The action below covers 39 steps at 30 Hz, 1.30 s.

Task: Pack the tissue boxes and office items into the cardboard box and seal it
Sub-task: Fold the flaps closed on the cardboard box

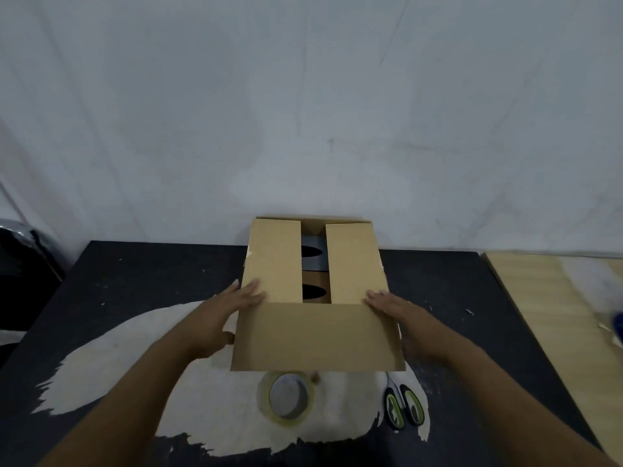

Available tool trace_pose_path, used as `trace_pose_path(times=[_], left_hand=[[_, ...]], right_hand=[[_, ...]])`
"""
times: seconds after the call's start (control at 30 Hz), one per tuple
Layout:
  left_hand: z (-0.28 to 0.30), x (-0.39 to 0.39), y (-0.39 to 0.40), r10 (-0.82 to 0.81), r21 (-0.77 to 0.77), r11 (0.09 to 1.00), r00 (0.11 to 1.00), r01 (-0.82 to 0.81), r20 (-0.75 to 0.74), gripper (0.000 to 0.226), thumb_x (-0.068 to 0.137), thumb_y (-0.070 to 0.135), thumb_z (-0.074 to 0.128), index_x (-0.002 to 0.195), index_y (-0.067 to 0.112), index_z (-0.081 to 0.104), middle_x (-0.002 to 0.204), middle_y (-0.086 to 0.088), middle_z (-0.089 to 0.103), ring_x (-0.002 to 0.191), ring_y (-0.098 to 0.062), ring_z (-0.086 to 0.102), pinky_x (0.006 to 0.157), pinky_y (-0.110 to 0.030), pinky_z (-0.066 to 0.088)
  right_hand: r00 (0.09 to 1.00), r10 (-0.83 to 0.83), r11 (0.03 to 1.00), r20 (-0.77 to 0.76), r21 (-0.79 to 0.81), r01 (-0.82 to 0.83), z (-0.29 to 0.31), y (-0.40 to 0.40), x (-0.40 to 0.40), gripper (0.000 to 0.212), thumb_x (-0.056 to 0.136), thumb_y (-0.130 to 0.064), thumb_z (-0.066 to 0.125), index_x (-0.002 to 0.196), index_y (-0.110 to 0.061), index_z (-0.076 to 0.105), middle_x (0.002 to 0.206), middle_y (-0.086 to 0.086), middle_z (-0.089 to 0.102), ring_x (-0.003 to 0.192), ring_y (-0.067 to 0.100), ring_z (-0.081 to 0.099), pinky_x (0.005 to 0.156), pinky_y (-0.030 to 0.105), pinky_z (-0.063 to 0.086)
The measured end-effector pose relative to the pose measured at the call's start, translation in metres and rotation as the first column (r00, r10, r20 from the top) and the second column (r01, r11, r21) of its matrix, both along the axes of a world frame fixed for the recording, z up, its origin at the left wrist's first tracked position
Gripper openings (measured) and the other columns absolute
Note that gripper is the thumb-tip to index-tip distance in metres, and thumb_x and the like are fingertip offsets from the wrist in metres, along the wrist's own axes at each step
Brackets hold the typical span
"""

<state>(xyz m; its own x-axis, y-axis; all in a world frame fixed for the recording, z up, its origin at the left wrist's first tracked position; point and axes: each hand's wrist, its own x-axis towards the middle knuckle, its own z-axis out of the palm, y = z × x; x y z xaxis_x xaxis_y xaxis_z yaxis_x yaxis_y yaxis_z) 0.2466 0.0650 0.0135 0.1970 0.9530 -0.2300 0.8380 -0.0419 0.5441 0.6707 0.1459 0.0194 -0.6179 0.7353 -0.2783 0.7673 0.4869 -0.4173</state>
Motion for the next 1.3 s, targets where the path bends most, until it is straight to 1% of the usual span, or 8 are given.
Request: trace_pose_path(times=[0.23,0.37,0.47,0.57,0.67,0.87,1.07,1.3], left_hand=[[-0.014,-0.012,-0.012,-0.073,0.025,0.997,0.993,0.071,0.093,0.078,0.101,0.02,0.058,0.154,0.053,0.011,0.164,0.033,0.002,0.157,-0.013,0.006,0.127,-0.037,0.019],[0.01,0.009,-0.014,0.174,-0.019,0.984,0.937,-0.177,0.302,0.063,0.099,0.056,0.04,0.157,0.048,0.02,0.168,0.017,0.019,0.155,-0.012,0.018,0.124,-0.038,0.024],[0.027,0.034,-0.003,0.356,0.045,0.899,0.784,-0.437,0.508,0.08,0.098,0.062,0.044,0.162,0.041,0.001,0.169,0.015,0.013,0.154,-0.011,0.019,0.124,-0.045,0.024],[0.028,0.055,0.016,0.388,0.395,0.791,0.882,-0.467,0.266,0.086,0.101,0.059,0.043,0.162,0.033,-0.013,0.172,0.005,-0.008,0.159,-0.018,-0.003,0.127,-0.052,0.008],[0.018,0.073,0.03,0.371,0.557,0.779,0.928,-0.287,-0.041,0.085,0.104,0.059,0.036,0.161,0.026,-0.019,0.169,-0.008,-0.024,0.156,-0.027,-0.02,0.125,-0.052,-0.008],[-0.026,0.075,0.035,0.119,0.319,0.948,0.948,-0.02,-0.294,0.085,0.092,0.078,-0.002,0.16,0.03,-0.019,0.168,0.0,-0.028,0.154,-0.022,-0.027,0.125,-0.053,-0.012],[-0.026,0.064,0.029,0.059,0.266,0.964,0.951,0.025,-0.303,0.087,0.087,0.083,-0.01,0.16,0.036,-0.014,0.169,0.004,-0.022,0.154,-0.017,-0.026,0.126,-0.052,-0.009],[-0.025,0.024,0.004,-0.009,0.316,0.943,0.962,0.099,-0.273,0.071,0.099,0.075,0.015,0.161,0.043,0.002,0.171,0.014,-0.01,0.156,-0.006,-0.017,0.128,-0.051,-0.002]], right_hand=[[0.98,-0.079,0.981,-0.181,-0.187,0.045,0.011,-0.001,0.011,0.095,0.083,0.001,0.076,0.152,-0.044,0.029,0.16,-0.029,0.018,0.148,-0.007,0.006,0.11,0.001,0.021],[0.845,-0.357,0.909,-0.399,-0.358,0.215,0.028,-0.003,0.004,0.045,0.093,-0.042,0.065,0.138,-0.041,0.058,0.145,-0.014,0.055,0.139,0.009,0.047,0.108,0.025,0.045],[0.629,-0.537,0.842,-0.562,-0.304,0.446,0.022,0.003,-0.02,0.062,0.09,-0.053,0.063,0.147,-0.035,0.046,0.137,-0.008,0.06,0.127,0.015,0.058,0.101,0.035,0.052],[0.489,-0.596,0.778,-0.637,-0.307,0.548,0.008,0.012,-0.042,0.077,0.091,-0.05,0.065,0.154,-0.042,0.021,0.156,-0.005,0.041,0.138,0.018,0.047,0.109,0.05,0.047],[0.536,-0.62,0.738,-0.574,-0.193,0.646,0.008,0.018,-0.059,0.083,0.096,-0.043,0.06,0.158,-0.04,0.006,0.164,-0.004,0.02,0.146,0.023,0.032,0.113,0.055,0.039],[0.742,-0.622,0.782,-0.25,-0.153,0.604,-0.01,0.019,-0.081,0.079,0.105,-0.041,0.041,0.159,-0.022,-0.013,0.168,0.009,-0.009,0.153,0.034,0.014,0.115,0.049,0.03],[0.807,-0.58,0.814,-0.105,-0.109,0.571,-0.001,0.014,-0.079,0.076,0.102,-0.05,0.04,0.158,-0.022,-0.003,0.145,0.015,0.044,0.122,0.031,0.054,0.096,0.043,0.051],[0.772,-0.636,0.771,-0.014,-0.066,0.634,0.023,-0.051,-0.105,0.057,0.095,-0.049,0.056,0.138,-0.017,0.036,0.115,0.01,0.063,0.098,0.029,0.063,0.074,0.035,0.051]])
